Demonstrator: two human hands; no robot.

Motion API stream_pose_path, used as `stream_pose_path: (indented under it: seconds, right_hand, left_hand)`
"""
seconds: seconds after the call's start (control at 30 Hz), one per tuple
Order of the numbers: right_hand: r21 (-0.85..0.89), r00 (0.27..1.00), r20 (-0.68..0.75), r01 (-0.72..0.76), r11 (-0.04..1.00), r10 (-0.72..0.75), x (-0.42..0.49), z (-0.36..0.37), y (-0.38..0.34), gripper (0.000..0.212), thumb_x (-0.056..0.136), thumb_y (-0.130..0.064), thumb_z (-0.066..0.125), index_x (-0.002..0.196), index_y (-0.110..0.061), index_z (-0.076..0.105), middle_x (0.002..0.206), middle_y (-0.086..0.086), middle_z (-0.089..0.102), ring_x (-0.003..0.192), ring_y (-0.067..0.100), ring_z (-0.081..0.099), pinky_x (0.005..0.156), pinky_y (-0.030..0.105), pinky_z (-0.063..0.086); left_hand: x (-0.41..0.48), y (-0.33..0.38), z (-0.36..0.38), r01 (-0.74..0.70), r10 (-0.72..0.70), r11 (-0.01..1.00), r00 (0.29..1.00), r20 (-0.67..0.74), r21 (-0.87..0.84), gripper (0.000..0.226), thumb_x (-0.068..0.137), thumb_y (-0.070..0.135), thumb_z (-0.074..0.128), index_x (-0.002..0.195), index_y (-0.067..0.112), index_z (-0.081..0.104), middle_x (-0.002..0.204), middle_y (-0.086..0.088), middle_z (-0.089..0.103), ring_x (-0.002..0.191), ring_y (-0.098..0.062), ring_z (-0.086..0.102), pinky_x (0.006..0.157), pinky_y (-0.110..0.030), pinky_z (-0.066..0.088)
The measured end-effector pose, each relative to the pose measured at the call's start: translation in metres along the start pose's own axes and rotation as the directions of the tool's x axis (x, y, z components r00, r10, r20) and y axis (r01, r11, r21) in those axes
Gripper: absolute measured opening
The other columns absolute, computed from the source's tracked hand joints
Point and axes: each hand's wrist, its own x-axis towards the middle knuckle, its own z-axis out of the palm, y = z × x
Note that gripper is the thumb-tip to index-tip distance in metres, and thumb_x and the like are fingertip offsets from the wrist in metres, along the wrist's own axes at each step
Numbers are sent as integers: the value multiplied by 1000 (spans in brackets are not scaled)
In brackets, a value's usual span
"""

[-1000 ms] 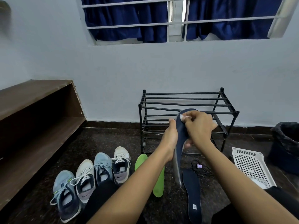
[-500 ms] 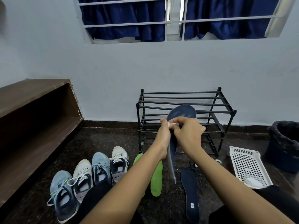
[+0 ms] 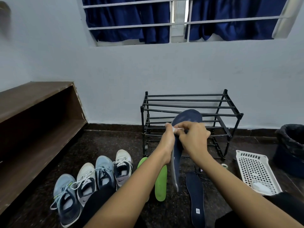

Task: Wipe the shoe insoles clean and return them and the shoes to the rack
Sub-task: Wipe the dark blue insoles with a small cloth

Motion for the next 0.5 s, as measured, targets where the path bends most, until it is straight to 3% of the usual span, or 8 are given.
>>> stream_pose_path:
  seconds: [0.1,0.17,0.27,0.33,0.43,0.5]
  right_hand:
    - [41,1000,31,1,999,-2,-7,2,-1,16,79,-27,70,74,-41,66,67,-17,62,96,19,57,81,38,33]
    - [24,1000,23,3,1000,-3,-6,0,0,16,79,-29,70,72,-42,64,67,-17,62,95,18,56,77,35,28]
    - [3,1000,-2,0,1000,0,0,-4,1,17,79,-33,69,68,-44,63,70,-16,65,95,16,56,73,35,23]
    - [19,999,-24,-21,1000,22,6,-6,5,18,79,-36,69,66,-45,61,70,-16,65,96,17,56,75,36,26]
    - [36,996,-71,-48,998,50,16,-15,11,21,79,-36,69,63,-44,59,67,-16,62,95,21,57,83,42,34]
    - [17,991,-112,-77,997,78,22,-20,11,16,81,-34,68,68,-40,63,69,-14,62,98,23,55,81,37,29]
  left_hand:
    - [5,3,-4,5,-6,1000,999,-50,-13,69,100,59,23,85,15,74,89,-15,73,94,-28,67,84,-36,53]
    - [6,2,-3,17,-18,1000,998,-54,-18,71,100,60,23,84,14,74,85,-14,74,93,-28,68,84,-37,54]
    - [6,-2,1,20,-20,1000,1000,-1,-19,68,102,57,22,87,14,72,75,-10,74,76,-22,69,62,-27,54]
    - [4,-4,4,-4,5,1000,1000,28,-11,63,102,56,23,91,15,70,71,-8,72,66,-19,68,56,-26,53]
    - [-2,-8,10,-34,34,999,998,48,-6,59,100,59,29,102,16,69,75,-10,72,70,-24,69,71,-37,56]
    - [-4,-9,15,-31,32,999,997,73,-13,56,100,58,32,101,14,67,79,-10,73,74,-25,68,79,-41,53]
